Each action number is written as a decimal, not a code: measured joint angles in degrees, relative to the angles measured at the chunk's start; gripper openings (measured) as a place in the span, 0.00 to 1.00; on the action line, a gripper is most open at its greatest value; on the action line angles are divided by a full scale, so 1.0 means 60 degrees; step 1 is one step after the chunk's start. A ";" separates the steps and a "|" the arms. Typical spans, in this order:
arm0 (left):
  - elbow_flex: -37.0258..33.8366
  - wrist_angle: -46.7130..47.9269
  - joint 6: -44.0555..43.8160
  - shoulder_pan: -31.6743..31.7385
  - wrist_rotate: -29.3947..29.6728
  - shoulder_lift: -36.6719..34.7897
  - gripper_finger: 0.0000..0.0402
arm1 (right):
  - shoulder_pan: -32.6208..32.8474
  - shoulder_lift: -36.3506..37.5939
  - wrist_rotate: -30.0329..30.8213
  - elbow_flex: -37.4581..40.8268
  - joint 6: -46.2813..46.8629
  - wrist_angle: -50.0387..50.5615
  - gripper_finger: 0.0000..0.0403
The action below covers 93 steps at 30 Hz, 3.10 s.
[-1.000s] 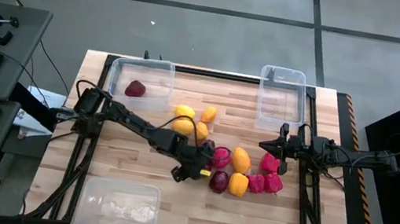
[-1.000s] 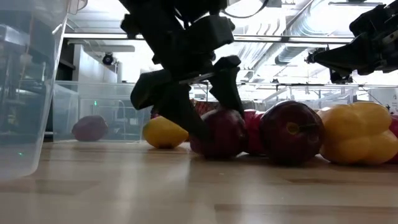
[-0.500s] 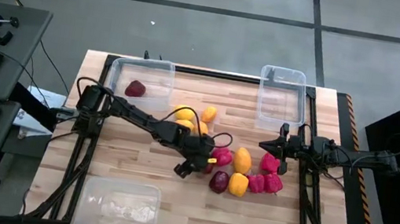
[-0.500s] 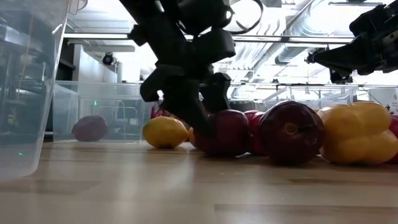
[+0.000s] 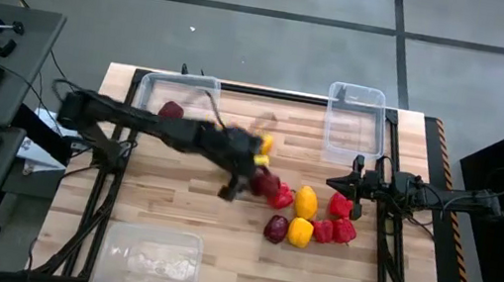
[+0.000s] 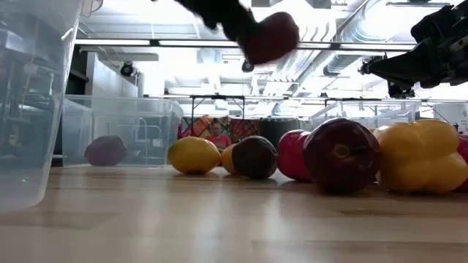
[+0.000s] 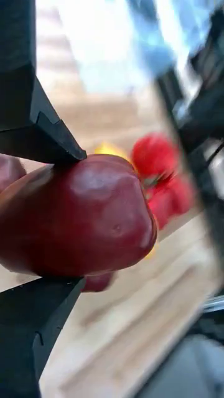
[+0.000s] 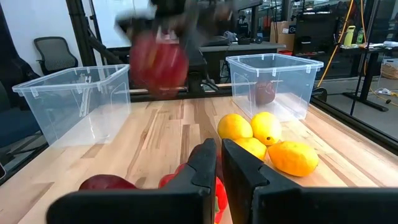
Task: Sort produce into baskets
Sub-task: Put the red apple into the top-left transparent bin
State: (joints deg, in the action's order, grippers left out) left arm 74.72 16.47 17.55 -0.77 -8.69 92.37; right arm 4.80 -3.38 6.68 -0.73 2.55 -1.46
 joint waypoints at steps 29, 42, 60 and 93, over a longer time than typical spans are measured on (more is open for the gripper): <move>-0.2448 0.5375 -0.3515 0.6262 0.4631 -0.4746 0.67 | 0.0000 0.0004 0.0000 0.0000 0.0000 -0.0003 0.04; -0.2448 0.5558 -0.3345 0.6840 0.3039 -0.4503 0.78 | -0.0002 0.0002 0.0003 0.0000 0.0000 0.0000 0.04; -0.0877 0.4942 -0.4847 0.6429 0.0070 -0.4849 0.93 | 0.0000 0.0002 0.0003 0.0000 0.0000 -0.0001 0.04; -0.3235 -0.4729 -0.8662 0.2012 0.2755 -0.5062 0.93 | -0.0066 -0.0361 0.4094 0.0004 0.6437 -0.7033 0.04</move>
State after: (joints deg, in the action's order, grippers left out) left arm 55.31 -11.90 -34.42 11.31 7.84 62.00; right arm 4.40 -5.55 31.24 -0.71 41.17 -43.66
